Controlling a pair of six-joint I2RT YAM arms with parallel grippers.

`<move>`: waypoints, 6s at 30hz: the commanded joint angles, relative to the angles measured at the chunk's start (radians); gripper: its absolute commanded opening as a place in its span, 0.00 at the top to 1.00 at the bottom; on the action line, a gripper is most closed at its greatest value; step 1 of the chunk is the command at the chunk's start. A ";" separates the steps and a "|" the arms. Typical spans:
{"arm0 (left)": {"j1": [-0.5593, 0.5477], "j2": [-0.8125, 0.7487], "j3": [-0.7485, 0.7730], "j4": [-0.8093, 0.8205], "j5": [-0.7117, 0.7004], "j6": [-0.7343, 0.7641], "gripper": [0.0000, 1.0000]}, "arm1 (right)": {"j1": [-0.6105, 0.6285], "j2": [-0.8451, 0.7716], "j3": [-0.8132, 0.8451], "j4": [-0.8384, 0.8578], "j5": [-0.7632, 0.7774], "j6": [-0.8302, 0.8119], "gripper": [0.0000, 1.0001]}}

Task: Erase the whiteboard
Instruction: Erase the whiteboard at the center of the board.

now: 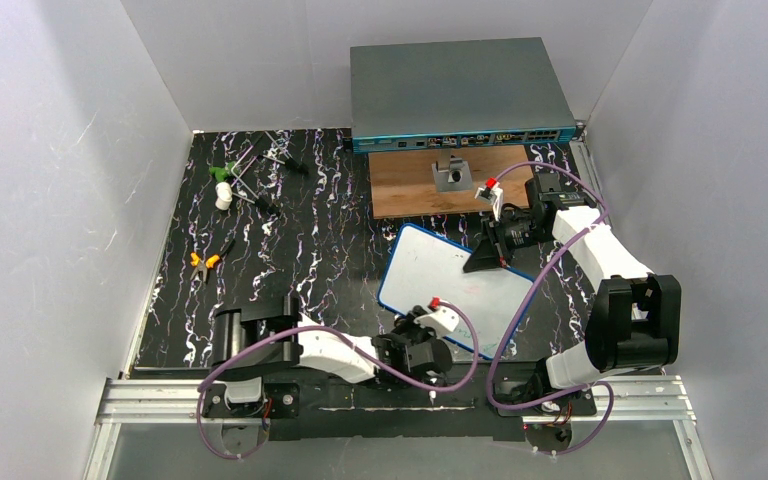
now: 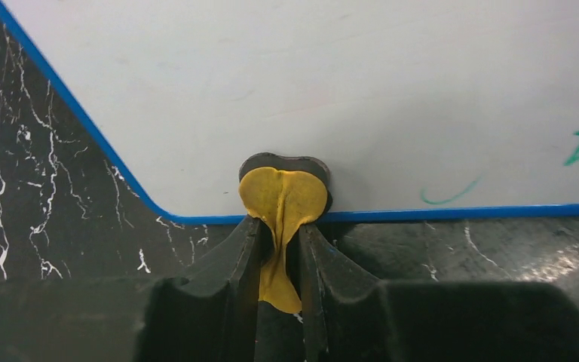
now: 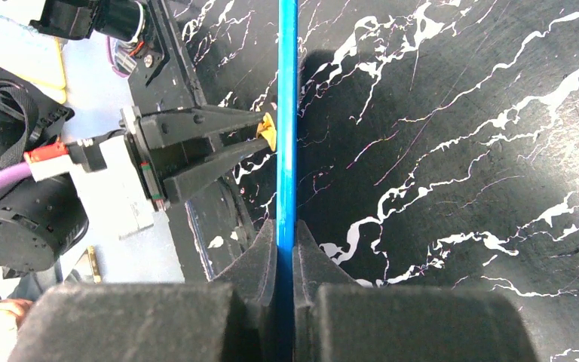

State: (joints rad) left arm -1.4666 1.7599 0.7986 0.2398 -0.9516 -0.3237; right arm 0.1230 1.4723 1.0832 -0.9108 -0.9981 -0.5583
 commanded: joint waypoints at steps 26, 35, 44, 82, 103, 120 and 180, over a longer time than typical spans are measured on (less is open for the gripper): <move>-0.030 -0.068 -0.134 0.085 0.032 0.048 1.00 | -0.011 -0.032 0.006 -0.041 -0.109 0.032 0.99; -0.049 -0.012 -0.037 0.024 0.029 0.072 1.00 | -0.011 -0.033 0.006 -0.042 -0.111 0.031 0.99; -0.129 0.072 0.031 0.196 0.175 0.238 1.00 | -0.012 -0.038 0.006 -0.043 -0.114 0.032 0.99; -0.064 -0.024 -0.049 0.283 0.326 0.179 1.00 | -0.036 -0.010 -0.022 0.027 -0.168 0.127 0.99; 0.110 -0.190 -0.215 0.205 0.336 -0.069 1.00 | -0.039 -0.010 -0.023 0.028 -0.166 0.127 0.99; 0.112 -0.079 -0.187 0.377 0.443 -0.150 1.00 | -0.045 -0.016 -0.022 0.025 -0.175 0.127 0.99; 0.243 -0.033 -0.116 0.433 0.659 -0.362 1.00 | -0.086 0.002 -0.084 0.160 -0.324 0.332 0.99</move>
State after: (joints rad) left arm -1.1755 1.6539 0.5591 0.7349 -0.4221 -0.7273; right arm 0.0242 1.4818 1.0031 -0.6559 -1.0889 -0.3279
